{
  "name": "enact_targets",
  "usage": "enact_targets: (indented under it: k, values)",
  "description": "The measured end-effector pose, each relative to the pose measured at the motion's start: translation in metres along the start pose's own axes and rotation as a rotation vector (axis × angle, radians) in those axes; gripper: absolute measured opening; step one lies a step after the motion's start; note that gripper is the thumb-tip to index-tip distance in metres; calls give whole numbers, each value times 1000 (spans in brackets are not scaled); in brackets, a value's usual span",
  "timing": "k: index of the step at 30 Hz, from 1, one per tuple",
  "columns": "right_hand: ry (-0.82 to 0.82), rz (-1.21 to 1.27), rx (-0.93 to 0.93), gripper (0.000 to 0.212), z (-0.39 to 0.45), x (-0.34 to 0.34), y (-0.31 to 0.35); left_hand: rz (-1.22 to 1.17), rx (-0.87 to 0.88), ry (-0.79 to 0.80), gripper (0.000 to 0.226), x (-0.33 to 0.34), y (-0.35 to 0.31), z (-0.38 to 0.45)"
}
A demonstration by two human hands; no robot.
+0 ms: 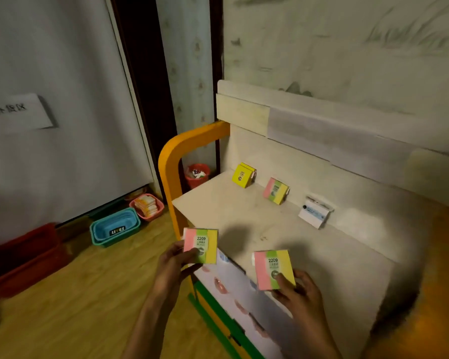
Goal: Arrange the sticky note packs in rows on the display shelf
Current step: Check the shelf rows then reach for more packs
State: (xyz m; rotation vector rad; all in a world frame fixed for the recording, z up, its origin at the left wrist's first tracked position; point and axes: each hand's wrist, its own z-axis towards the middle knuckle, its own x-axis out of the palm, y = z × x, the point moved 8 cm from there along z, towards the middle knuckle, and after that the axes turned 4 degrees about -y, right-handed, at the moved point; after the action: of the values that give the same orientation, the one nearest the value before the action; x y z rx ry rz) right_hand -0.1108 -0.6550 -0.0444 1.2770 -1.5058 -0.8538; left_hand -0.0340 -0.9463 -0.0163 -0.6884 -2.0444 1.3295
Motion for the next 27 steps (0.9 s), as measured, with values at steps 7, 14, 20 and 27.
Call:
enact_targets:
  k: [7, 14, 20, 27]
  values:
    - [-29, 22, -33, 20, 87, 29, 40, 108, 56, 131, 22, 83, -29, 96]
    - [-120, -22, -20, 18, 127, 26, 49, 252, 28, 264, 19, 149, -14, 152]
    - [-229, 0, 62, 26, 145, 10, 48, 343, 59, 401, 29, 206, -2, 199]
    - [-388, 34, 128, 23, 160, 2, 46, 488, 75, 463, 32, 250, 24, 250]
